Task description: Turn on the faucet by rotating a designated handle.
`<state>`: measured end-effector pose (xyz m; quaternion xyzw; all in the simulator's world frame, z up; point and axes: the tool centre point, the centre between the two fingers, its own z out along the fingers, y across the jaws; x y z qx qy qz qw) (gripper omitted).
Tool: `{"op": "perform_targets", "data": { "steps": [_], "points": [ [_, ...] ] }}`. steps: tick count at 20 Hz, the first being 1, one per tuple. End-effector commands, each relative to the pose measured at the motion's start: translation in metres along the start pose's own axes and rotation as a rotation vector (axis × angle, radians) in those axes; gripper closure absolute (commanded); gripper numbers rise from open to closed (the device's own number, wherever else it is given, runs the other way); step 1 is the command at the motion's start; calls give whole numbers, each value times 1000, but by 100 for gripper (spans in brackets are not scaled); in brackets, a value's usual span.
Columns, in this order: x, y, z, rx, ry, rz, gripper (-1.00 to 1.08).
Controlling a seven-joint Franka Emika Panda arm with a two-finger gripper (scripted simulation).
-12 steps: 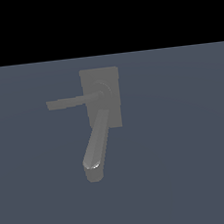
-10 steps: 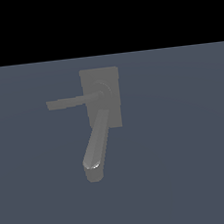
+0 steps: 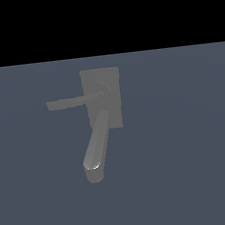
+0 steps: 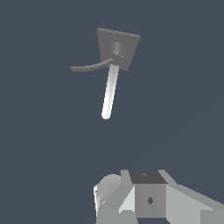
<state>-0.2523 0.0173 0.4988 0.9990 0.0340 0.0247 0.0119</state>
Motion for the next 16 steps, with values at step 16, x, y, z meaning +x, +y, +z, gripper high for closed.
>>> {"op": "perform_targets", "data": {
  "steps": [16],
  "points": [
    [13, 12, -53, -352, 224, 64, 108]
  ]
}}
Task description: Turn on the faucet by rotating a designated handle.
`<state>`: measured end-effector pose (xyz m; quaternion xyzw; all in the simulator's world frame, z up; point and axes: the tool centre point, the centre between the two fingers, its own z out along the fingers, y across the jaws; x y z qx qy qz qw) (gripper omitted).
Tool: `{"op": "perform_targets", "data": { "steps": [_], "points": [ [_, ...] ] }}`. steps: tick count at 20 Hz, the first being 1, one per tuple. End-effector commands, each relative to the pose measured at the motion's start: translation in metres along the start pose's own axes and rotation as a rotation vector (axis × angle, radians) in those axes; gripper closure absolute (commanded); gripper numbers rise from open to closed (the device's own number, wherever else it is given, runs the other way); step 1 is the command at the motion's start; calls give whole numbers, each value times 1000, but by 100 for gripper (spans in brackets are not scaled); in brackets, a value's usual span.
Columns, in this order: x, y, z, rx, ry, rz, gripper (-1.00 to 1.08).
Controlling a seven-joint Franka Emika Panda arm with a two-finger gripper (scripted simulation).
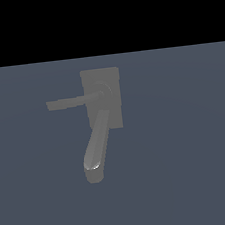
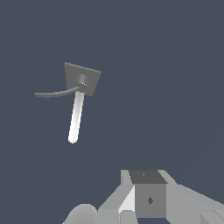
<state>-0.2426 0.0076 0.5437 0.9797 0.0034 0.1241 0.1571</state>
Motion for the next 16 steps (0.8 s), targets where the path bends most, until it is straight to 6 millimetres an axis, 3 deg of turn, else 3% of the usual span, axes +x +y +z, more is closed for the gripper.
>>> {"op": "perform_targets", "data": {
  "steps": [1, 9, 16],
  "points": [
    [6, 5, -14, -90, 59, 14, 108],
    [23, 8, -72, -415, 274, 44, 108],
    [36, -11, -126, -697, 459, 32, 108]
  ]
}}
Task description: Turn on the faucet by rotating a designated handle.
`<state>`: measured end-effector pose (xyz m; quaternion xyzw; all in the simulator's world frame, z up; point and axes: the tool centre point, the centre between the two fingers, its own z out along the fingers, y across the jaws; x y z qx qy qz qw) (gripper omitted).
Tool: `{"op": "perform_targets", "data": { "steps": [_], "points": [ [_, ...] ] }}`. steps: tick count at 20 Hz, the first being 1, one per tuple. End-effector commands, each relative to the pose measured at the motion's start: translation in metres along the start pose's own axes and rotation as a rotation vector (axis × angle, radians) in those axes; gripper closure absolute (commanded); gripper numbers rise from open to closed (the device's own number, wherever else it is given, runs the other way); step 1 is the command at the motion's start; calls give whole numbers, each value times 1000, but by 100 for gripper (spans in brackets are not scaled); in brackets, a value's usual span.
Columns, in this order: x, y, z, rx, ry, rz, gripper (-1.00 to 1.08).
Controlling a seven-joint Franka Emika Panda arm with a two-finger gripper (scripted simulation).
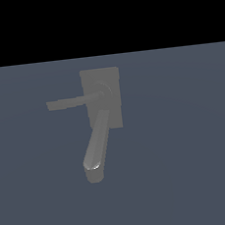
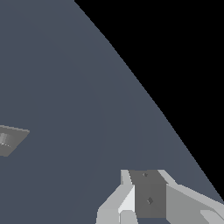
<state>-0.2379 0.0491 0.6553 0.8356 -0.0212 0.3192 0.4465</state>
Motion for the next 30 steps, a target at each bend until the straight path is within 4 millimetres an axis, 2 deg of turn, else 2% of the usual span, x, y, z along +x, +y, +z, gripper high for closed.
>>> {"op": "perform_targets", "data": {
  "steps": [1, 8, 15, 23, 30],
  "points": [
    [12, 1, -18, -98, 71, -10, 108],
    [45, -13, -72, -354, 267, -69, 108],
    [73, -55, -121, -586, 457, -180, 108],
    [96, -136, -157, -811, 655, -375, 108],
    [105, -227, -158, -962, 800, -606, 108]
  ]
}}
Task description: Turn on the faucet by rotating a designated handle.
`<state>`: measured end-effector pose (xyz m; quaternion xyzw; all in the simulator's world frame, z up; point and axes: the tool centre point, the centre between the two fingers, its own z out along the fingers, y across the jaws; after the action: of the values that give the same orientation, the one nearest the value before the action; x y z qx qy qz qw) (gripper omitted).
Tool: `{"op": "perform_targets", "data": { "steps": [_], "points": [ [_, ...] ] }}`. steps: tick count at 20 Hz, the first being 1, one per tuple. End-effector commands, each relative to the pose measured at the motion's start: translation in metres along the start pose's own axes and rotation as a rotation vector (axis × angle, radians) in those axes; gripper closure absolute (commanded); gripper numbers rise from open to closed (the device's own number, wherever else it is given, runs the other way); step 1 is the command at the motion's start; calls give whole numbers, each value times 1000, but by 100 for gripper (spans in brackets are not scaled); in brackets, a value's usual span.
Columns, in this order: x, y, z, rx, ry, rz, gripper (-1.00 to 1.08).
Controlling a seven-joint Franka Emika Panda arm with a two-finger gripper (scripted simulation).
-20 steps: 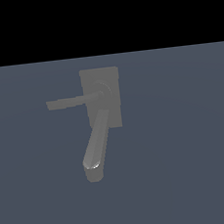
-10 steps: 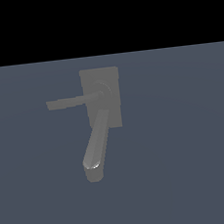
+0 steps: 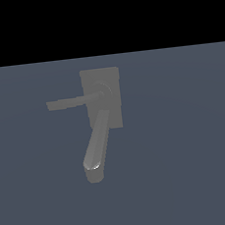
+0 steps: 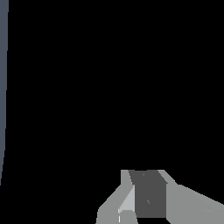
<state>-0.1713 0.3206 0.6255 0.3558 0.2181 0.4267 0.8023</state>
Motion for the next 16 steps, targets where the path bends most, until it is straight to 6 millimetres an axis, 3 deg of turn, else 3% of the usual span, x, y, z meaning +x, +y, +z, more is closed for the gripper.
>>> {"op": "perform_targets", "data": {
  "steps": [1, 9, 16],
  "points": [
    [24, -21, -15, -34, 77, -75, 108],
    [82, -118, -64, -88, 312, -334, 108],
    [101, -229, -104, -70, 506, -583, 108]
  ]
}}
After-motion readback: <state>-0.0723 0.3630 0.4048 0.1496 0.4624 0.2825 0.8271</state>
